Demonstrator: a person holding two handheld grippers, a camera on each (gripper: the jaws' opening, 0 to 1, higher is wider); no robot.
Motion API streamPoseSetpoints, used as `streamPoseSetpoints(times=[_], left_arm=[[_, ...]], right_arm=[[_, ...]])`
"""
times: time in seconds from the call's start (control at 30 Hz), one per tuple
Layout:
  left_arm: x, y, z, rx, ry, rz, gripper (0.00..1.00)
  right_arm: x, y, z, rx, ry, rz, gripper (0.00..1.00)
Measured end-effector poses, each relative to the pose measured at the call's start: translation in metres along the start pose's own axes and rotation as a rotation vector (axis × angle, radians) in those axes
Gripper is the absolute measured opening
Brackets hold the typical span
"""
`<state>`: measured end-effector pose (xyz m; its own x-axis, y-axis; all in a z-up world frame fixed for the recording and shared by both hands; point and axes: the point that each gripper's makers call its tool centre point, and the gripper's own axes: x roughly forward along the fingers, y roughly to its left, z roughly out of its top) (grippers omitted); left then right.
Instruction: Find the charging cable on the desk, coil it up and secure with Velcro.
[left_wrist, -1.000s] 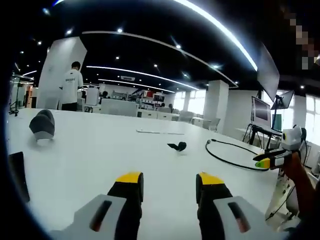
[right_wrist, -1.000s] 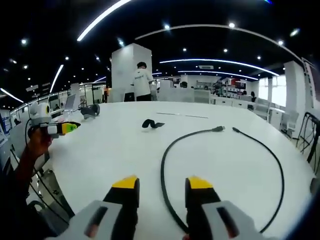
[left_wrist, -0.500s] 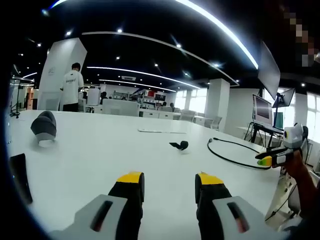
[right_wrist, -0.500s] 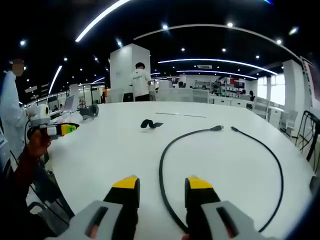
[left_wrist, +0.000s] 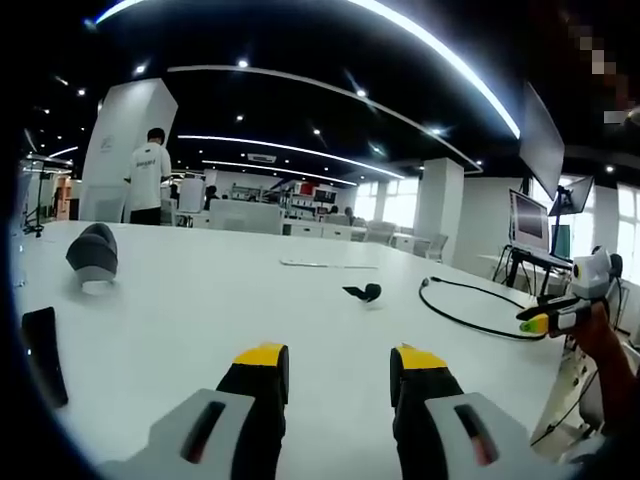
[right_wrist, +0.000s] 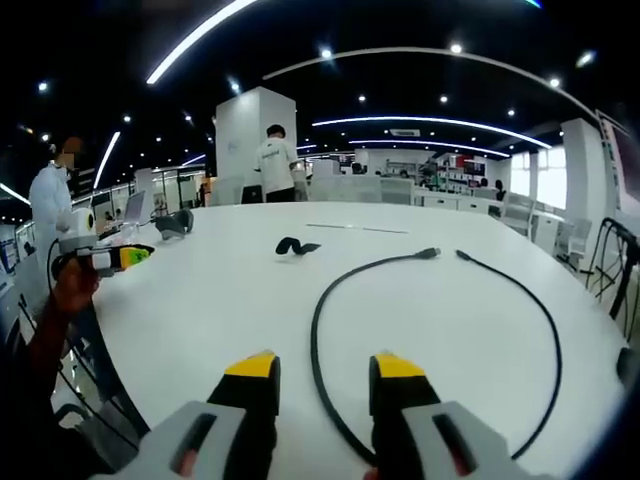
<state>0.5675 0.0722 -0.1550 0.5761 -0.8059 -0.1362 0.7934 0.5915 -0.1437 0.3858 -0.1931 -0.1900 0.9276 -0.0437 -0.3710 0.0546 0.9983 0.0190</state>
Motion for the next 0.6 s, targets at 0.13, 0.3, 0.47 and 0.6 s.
streamPoseSetpoints(times=[0.13,0.3,0.47,0.6], left_arm=[[0.001,-0.0002,-0.0019,-0.003,0.008,-0.002,0.41],[0.002,-0.0011,-0.0023,0.003,0.014,-0.001,0.41],[0.0025,-0.0001,-0.0024,0.012,0.019,0.008,0.41],[0.0026,0.0011,-0.0027,0.012,0.023,0.016,0.41]], right_arm=[[0.0,0.0004,-0.0009,0.0,0.004,-0.001,0.37],[0.0007,0.0006,-0.0025,0.002,0.006,-0.001,0.37],[0.0015,0.0003,-0.0037,0.001,0.008,-0.002,0.37],[-0.0002,0.0006,-0.0029,-0.003,0.004,-0.001,0.37]])
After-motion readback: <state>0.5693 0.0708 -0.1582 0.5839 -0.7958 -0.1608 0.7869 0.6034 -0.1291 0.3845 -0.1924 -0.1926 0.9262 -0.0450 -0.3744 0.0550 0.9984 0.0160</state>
